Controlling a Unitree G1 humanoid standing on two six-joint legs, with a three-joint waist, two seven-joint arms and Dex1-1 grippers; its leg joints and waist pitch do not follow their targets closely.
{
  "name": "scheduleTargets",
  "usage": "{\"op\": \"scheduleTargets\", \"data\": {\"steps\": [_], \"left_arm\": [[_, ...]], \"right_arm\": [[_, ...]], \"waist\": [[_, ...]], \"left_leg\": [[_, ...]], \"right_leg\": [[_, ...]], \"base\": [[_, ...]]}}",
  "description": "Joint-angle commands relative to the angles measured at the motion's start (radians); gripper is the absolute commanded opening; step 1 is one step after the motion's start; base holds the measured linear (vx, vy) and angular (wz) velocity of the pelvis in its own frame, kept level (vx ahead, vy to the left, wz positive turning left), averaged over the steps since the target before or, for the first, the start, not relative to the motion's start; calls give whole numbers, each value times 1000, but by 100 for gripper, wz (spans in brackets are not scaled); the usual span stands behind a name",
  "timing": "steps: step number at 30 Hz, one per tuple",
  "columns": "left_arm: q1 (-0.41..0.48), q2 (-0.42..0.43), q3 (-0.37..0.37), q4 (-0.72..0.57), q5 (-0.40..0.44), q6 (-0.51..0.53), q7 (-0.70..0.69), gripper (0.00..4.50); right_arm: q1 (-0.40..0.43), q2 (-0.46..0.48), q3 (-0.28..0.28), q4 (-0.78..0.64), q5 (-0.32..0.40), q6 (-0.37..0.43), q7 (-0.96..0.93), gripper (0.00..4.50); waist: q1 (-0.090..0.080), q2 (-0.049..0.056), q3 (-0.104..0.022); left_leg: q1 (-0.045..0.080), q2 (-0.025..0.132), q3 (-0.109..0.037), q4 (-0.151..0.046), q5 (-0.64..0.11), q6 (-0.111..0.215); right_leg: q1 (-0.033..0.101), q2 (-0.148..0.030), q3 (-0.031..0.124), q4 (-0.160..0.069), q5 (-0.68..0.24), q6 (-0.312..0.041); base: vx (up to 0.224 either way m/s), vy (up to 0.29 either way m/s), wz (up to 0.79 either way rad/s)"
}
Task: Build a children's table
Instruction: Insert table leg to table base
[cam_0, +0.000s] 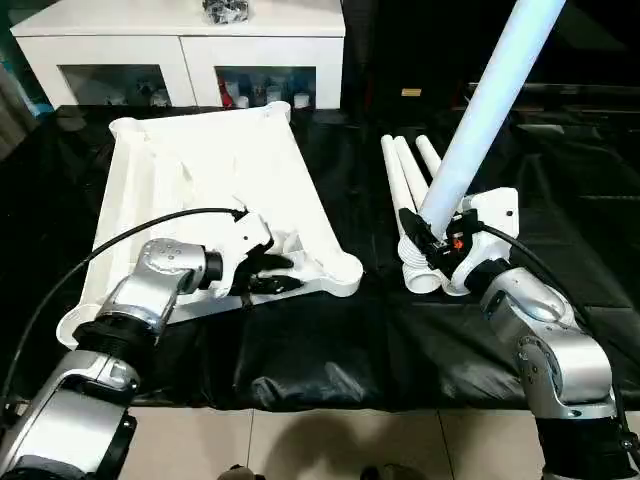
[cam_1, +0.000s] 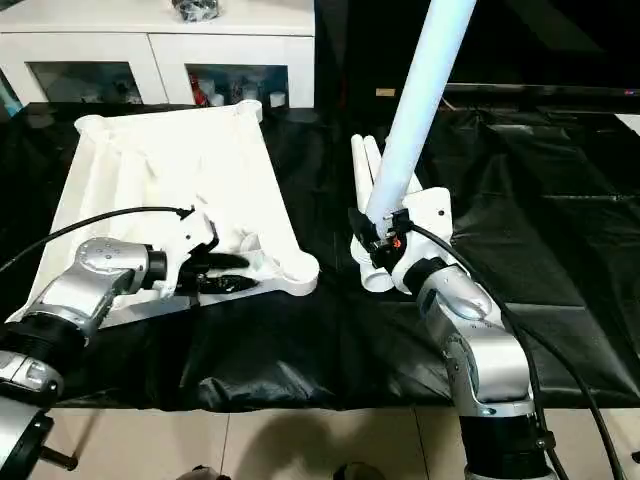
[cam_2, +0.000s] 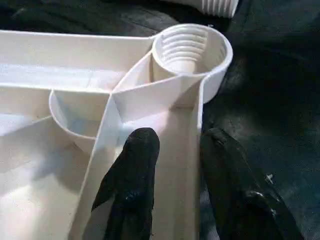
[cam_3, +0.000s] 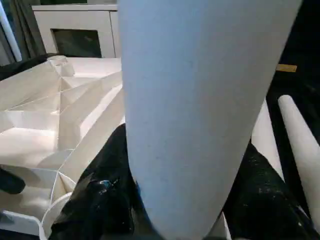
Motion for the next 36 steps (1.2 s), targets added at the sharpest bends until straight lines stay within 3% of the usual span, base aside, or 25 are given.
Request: {"op": "scheduleTargets", "data": {"steps": [1,3,4,6,15,20,24,27,30,32,33,34,36], "left_arm": [[8,14,-20,-11,29,-19,-8,136],[9,15,-20,-9,36,-25,-9,131],[10,15,-19,-7,40,-28,-7,120],[13,16,-17,-3,47,-34,-4,93],[20,19,-20,-5,52,-34,-12,4],[24,18,-13,-9,52,-29,-20,0],[30,19,-5,-29,46,-20,-31,0],[42,10,9,-88,13,14,-45,0],[88,1,-1,-220,-16,71,-60,0],[129,-10,-21,-317,-24,113,-54,0],[152,-15,-36,-367,-23,131,-47,0],[170,-24,-48,-403,-11,156,-24,0],[188,-33,-60,-440,2,184,2,0]], "right_arm": [[2,-7,4,-1,-10,-4,0,190],[2,-7,5,0,-10,-5,0,190],[1,-6,5,1,-10,-5,0,190],[1,-6,6,2,-10,-6,0,190],[-3,-3,4,5,-10,-5,2,190],[-8,0,0,6,-8,-1,5,190],[-30,3,-4,17,8,6,21,190],[-66,4,-16,30,45,32,46,190],[-111,-2,-24,46,102,78,102,190],[-136,-7,-25,61,128,98,137,190],[-148,-12,-21,69,133,98,156,190],[-154,-15,-17,72,142,108,172,190],[-161,-18,-12,75,151,119,190,190]], "waist": [[1,16,-76],[1,16,-76],[1,8,-76],[3,13,-74],[2,13,-74],[1,13,-75],[-1,14,-76],[0,16,-76],[1,14,-79],[2,15,-77],[3,10,-75],[4,12,-77],[9,8,-73]], "left_leg": [[13,2,8,-79,-245,-18],[14,1,8,-79,-252,-17],[12,1,10,-79,-251,-16],[13,1,9,-79,-255,-17],[13,1,8,-81,-265,-19],[12,1,8,-81,-257,-19],[13,3,9,-80,-250,-15],[14,4,9,-79,-245,-13],[13,10,8,-79,-223,-9],[14,9,12,-77,-213,-2],[12,9,13,-77,-211,3],[13,11,13,-76,-214,1],[14,9,15,-77,-228,3]], "right_leg": [[71,-52,33,-72,-253,-182],[72,-52,33,-73,-261,-179],[72,-52,33,-75,-268,-178],[70,-53,33,-75,-292,-172],[68,-53,33,-77,-315,-162],[69,-53,33,-76,-301,-164],[69,-53,34,-71,-257,-185],[69,-53,34,-70,-243,-194],[75,-57,35,-59,-192,-217],[70,-53,36,-62,-179,-221],[71,-53,35,-62,-184,-225],[71,-55,35,-59,-188,-225],[69,-53,35,-66,-247,-205]], "base": [[0,0,0],[0,0,0],[0,0,0],[0,0,0],[0,0,0],[0,0,0],[0,0,0],[0,0,0],[0,0,0],[0,0,0],[0,0,0],[0,0,0],[0,0,0]]}}
